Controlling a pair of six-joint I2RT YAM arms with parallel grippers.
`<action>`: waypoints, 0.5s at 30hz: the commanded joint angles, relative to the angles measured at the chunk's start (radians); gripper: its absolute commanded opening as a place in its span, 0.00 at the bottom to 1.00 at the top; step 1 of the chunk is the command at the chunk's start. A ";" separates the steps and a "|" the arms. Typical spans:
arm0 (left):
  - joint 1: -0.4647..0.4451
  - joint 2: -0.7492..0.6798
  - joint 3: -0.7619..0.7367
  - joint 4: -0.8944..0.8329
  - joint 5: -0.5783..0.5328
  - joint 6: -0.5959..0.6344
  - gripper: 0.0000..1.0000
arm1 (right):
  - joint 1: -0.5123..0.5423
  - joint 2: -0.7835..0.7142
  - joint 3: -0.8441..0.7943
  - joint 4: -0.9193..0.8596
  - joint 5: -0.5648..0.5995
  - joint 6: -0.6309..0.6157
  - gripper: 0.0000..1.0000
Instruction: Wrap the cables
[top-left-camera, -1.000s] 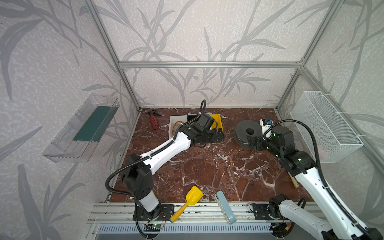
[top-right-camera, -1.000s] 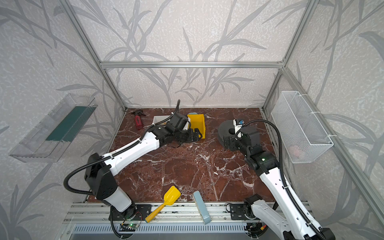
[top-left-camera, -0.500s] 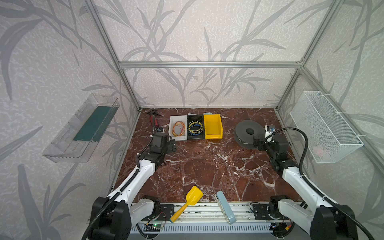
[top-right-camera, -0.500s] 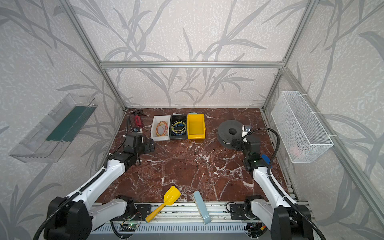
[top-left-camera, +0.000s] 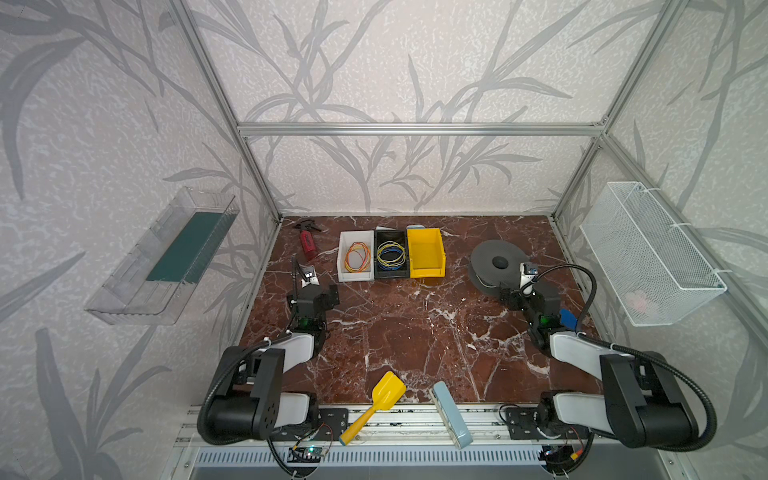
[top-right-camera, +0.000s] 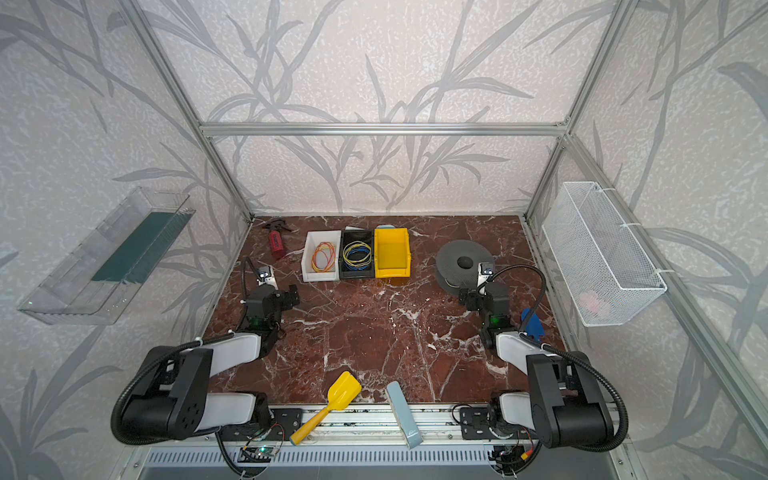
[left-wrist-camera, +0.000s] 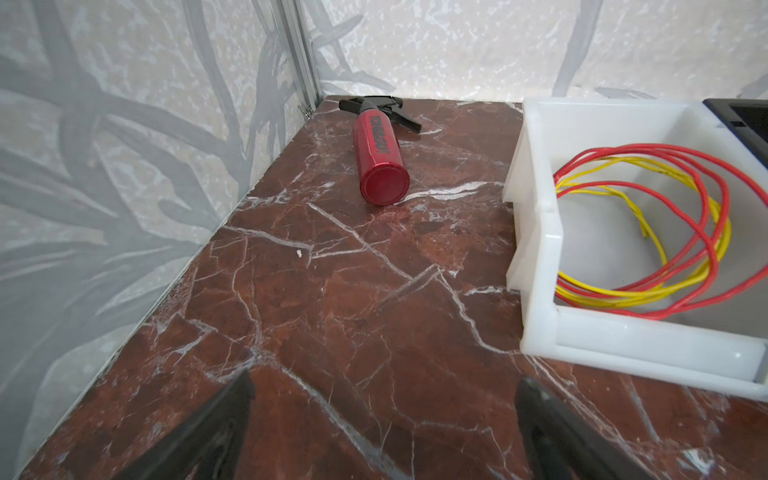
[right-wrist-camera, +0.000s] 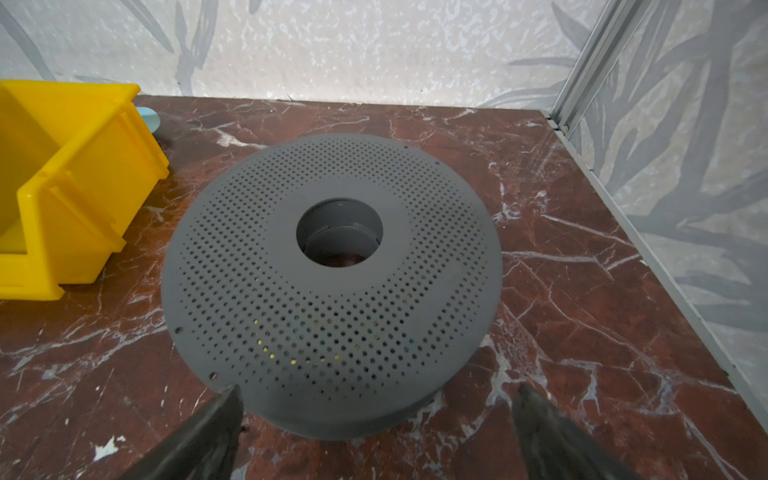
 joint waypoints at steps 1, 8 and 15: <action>0.021 0.075 -0.001 0.211 0.007 0.022 1.00 | -0.001 0.103 -0.006 0.191 -0.004 -0.014 0.99; 0.048 0.157 0.064 0.140 0.036 -0.004 0.99 | 0.000 0.195 0.037 0.188 -0.028 -0.026 0.99; 0.046 0.183 0.041 0.236 0.031 0.015 0.99 | 0.007 0.211 0.037 0.219 -0.030 -0.040 0.99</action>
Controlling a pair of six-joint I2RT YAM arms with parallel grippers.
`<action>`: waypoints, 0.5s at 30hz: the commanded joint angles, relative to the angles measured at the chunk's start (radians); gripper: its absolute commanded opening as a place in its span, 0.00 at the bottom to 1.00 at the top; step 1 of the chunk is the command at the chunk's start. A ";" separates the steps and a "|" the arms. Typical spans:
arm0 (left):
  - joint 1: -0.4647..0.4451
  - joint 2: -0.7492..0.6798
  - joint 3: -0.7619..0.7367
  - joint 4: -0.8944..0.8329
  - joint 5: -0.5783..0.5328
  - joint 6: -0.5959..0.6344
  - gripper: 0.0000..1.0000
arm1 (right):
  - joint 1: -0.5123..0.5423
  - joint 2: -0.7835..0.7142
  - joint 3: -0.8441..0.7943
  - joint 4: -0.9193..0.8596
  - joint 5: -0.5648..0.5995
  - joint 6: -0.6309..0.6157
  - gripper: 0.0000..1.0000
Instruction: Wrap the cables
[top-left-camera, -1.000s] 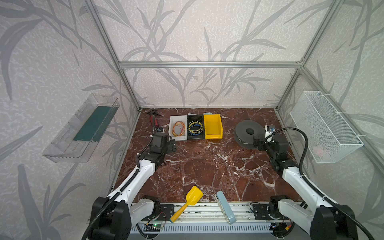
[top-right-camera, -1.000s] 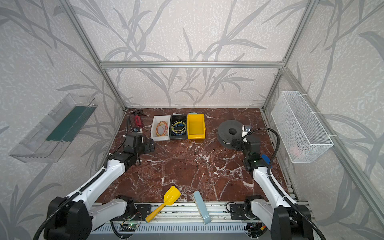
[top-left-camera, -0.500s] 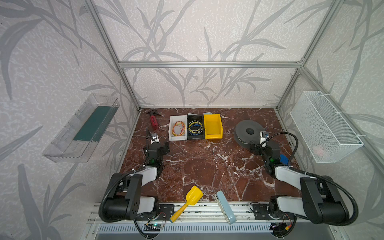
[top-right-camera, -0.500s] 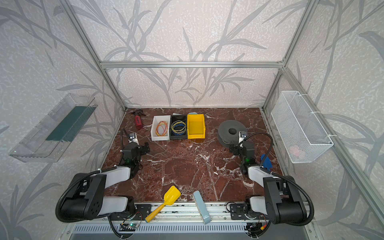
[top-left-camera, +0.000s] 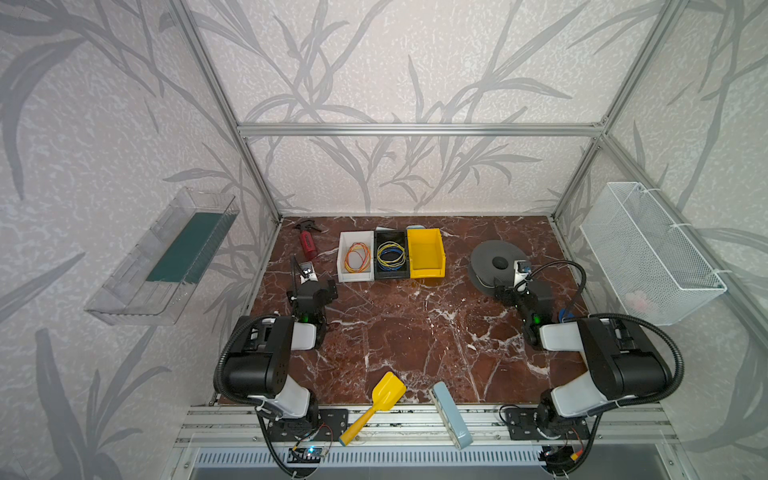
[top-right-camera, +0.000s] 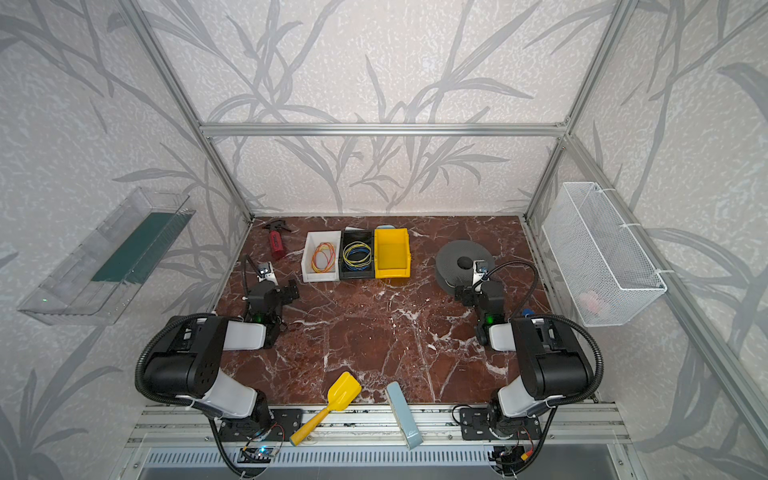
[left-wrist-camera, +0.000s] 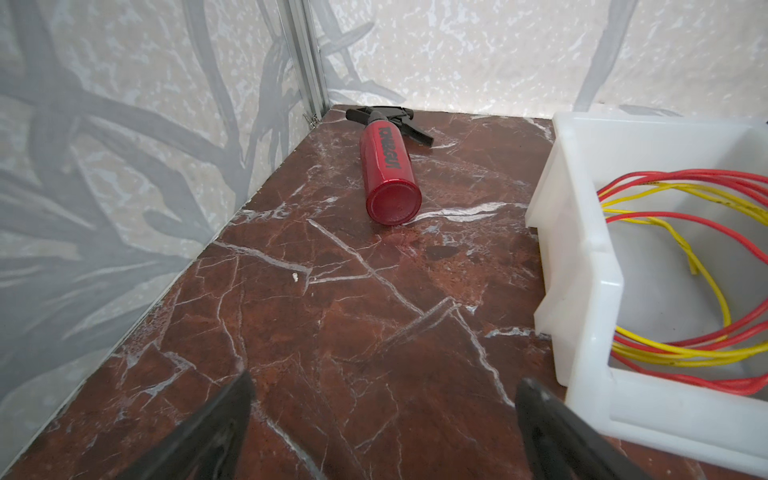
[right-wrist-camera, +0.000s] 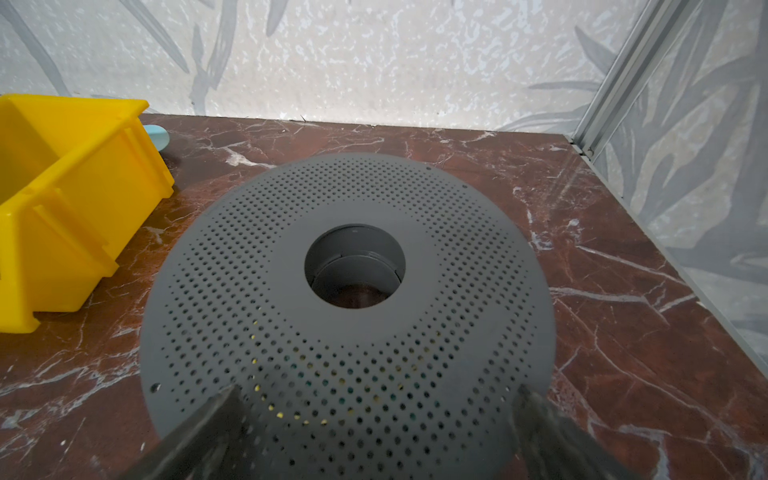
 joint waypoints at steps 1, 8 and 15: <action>-0.002 0.013 -0.022 0.105 0.015 0.019 0.99 | 0.008 -0.017 0.033 -0.068 -0.005 -0.026 0.99; -0.002 0.006 -0.007 0.070 0.070 0.037 0.99 | 0.019 -0.014 0.037 -0.072 0.003 -0.036 0.99; 0.004 0.010 0.005 0.050 0.085 0.032 0.99 | 0.019 -0.015 0.037 -0.072 0.003 -0.036 0.99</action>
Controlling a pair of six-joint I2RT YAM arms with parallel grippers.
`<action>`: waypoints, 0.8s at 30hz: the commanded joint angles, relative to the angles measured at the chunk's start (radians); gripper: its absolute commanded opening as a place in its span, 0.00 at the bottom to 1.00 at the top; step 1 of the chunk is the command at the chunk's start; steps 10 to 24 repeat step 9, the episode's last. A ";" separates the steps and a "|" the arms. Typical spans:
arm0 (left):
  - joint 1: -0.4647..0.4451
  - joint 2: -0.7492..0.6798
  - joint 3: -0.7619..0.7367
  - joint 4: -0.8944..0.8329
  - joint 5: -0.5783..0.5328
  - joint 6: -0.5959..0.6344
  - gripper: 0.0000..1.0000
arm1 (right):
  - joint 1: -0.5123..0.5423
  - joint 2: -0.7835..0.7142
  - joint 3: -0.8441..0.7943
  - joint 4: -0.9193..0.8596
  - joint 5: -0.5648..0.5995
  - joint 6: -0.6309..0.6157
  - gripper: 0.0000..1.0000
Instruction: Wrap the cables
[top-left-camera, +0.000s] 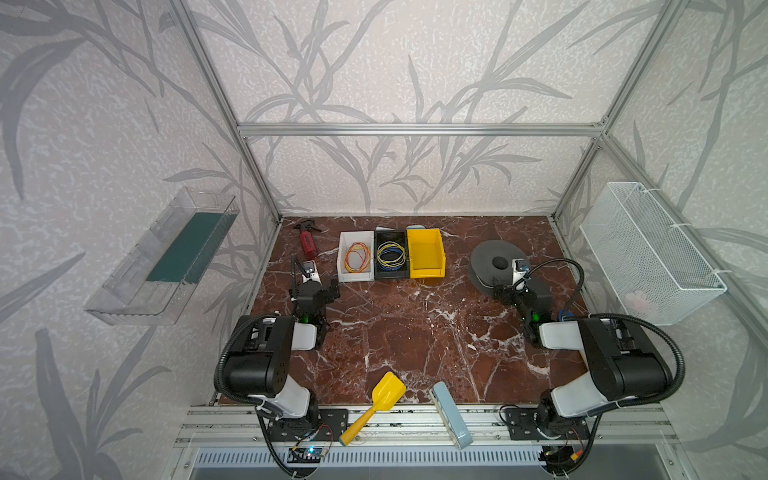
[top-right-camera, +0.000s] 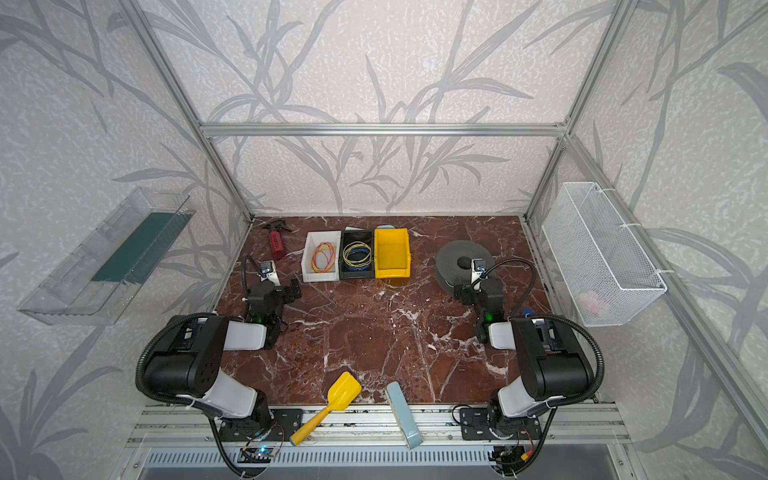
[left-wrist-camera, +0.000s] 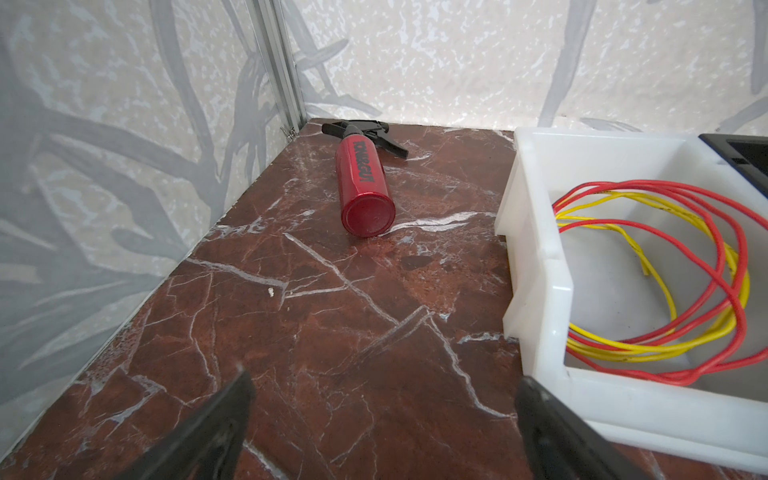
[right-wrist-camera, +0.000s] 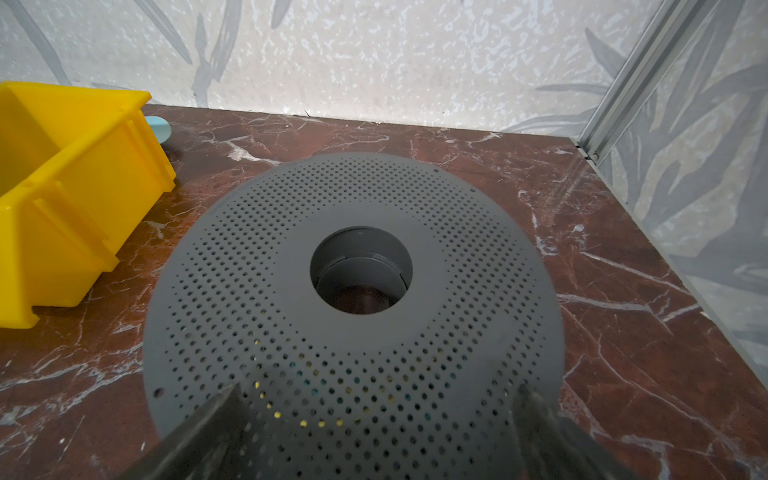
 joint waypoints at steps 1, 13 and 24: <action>0.012 0.006 0.013 0.007 0.041 0.017 0.99 | 0.004 -0.010 0.015 -0.032 0.003 -0.017 0.99; 0.014 0.000 0.007 0.014 0.046 0.016 0.99 | 0.005 -0.010 0.015 -0.032 0.003 -0.017 0.99; 0.014 0.000 0.007 0.014 0.046 0.016 0.99 | 0.005 -0.010 0.015 -0.032 0.003 -0.017 0.99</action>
